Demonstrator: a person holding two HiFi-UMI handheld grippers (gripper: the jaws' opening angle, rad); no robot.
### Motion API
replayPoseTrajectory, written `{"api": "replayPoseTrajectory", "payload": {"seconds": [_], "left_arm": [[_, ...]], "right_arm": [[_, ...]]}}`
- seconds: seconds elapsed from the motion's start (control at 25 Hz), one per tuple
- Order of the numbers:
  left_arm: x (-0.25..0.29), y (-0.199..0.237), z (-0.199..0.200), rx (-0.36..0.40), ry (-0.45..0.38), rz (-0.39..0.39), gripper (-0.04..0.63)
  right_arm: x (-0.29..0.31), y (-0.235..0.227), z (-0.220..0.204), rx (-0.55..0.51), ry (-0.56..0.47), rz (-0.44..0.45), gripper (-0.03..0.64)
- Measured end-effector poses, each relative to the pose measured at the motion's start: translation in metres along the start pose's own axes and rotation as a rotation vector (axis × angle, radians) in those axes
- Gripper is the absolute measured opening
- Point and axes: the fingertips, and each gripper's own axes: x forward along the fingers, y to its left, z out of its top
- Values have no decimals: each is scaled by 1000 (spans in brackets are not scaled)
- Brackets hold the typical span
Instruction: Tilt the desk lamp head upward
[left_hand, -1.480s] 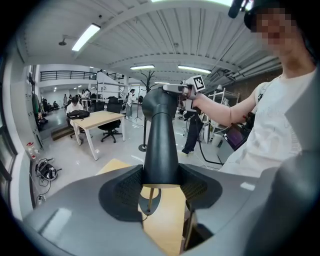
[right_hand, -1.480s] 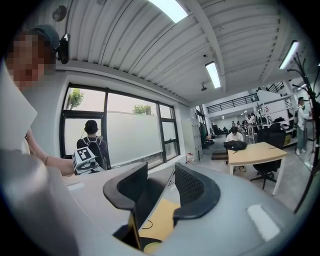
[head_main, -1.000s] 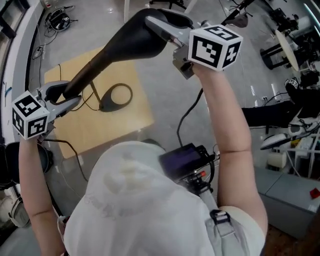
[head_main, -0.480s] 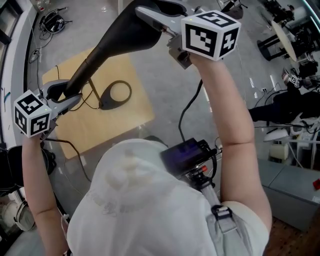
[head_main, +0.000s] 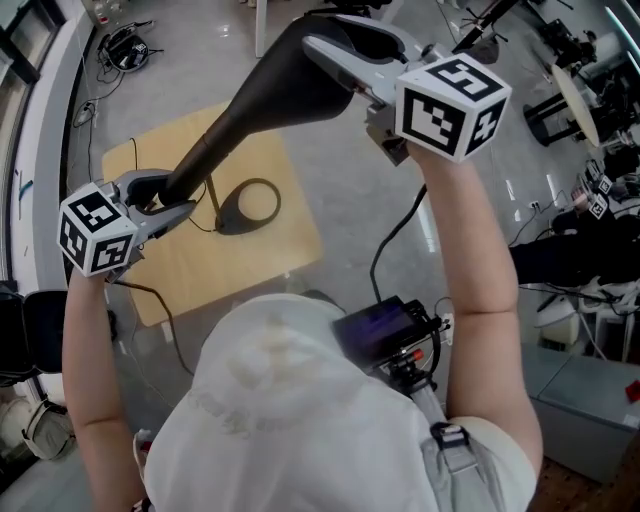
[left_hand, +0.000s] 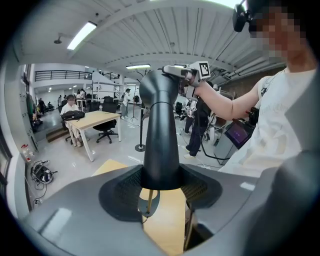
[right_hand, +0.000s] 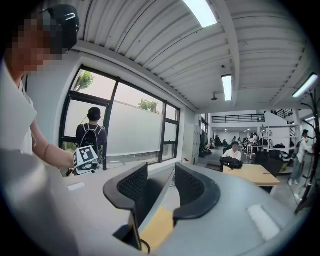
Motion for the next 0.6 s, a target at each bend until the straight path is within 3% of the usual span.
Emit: {"api": "replayPoseTrajectory", "payload": {"seconds": [0.6], "left_arm": [[1, -2, 3, 4, 2, -18, 221]], "right_arm": [[-3, 9, 17, -92, 29, -12, 184]]}}
